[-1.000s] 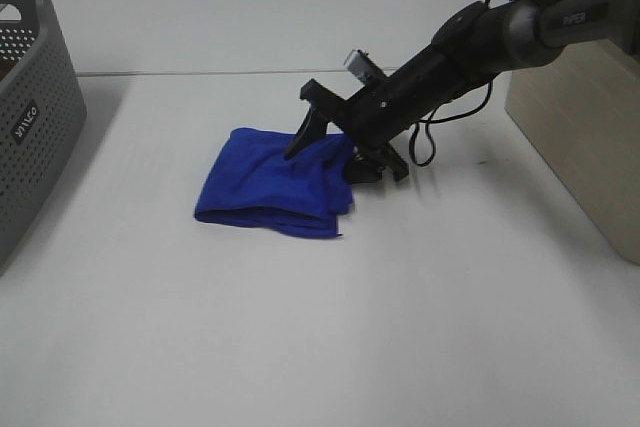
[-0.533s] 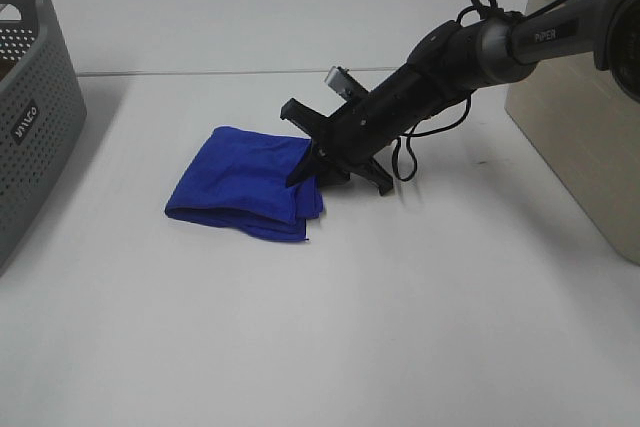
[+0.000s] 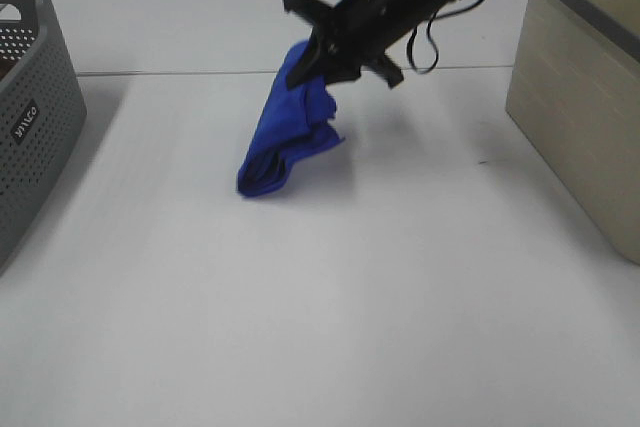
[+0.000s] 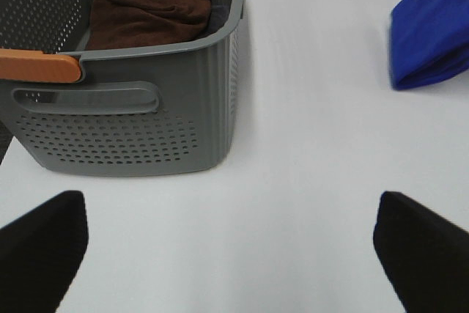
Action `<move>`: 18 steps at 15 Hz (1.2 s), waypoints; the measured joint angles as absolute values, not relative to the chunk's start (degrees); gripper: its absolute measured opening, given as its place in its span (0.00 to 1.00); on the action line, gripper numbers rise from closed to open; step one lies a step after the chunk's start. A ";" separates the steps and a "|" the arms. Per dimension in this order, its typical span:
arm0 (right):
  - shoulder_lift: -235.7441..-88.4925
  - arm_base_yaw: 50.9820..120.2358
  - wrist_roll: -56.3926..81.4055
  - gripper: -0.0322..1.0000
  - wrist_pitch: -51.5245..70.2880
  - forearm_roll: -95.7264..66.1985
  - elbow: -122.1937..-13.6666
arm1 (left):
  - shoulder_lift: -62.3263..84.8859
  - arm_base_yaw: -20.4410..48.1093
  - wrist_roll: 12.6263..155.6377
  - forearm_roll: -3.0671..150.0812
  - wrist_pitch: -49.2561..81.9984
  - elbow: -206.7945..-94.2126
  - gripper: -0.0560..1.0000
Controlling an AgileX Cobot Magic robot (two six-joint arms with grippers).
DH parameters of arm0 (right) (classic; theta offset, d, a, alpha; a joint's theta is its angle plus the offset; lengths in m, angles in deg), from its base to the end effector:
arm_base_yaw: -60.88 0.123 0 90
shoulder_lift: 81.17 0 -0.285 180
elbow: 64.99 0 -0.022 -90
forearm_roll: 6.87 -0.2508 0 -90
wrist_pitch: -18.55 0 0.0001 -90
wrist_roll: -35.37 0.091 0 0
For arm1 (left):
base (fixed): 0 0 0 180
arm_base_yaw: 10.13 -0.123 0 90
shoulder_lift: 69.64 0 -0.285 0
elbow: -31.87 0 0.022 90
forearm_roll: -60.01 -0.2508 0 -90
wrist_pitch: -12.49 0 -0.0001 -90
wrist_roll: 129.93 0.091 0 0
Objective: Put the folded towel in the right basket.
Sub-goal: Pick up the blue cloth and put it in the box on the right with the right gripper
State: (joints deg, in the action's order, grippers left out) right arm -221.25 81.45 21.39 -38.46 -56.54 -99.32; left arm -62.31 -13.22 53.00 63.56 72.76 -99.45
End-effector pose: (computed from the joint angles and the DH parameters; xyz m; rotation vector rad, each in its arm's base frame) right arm 0.4478 0.2302 0.1980 -0.2961 2.6635 1.1430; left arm -0.0053 -0.0052 0.2776 -0.0001 2.0279 -0.0077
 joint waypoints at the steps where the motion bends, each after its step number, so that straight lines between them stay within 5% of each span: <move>1: -217.75 78.12 21.39 0.12 -43.33 -56.54 -105.86 | -62.31 -13.22 53.00 63.56 72.76 -99.45 0.99; 7: -210.19 61.28 23.28 0.12 -50.72 -51.04 -120.58 | -62.31 -13.22 53.00 63.56 72.76 -99.45 0.99; 12: -208.41 43.69 29.75 0.12 -51.12 -33.97 -122.36 | -62.31 -13.22 53.00 63.56 72.76 -99.45 0.99; 18: -209.73 42.37 30.10 0.12 -51.35 -22.11 -116.51 | -62.31 -13.22 53.00 63.56 72.76 -99.45 0.99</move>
State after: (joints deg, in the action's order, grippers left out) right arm -209.73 42.37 30.10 -51.35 -22.11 -116.51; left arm -62.31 -13.22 53.00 63.56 72.76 -99.45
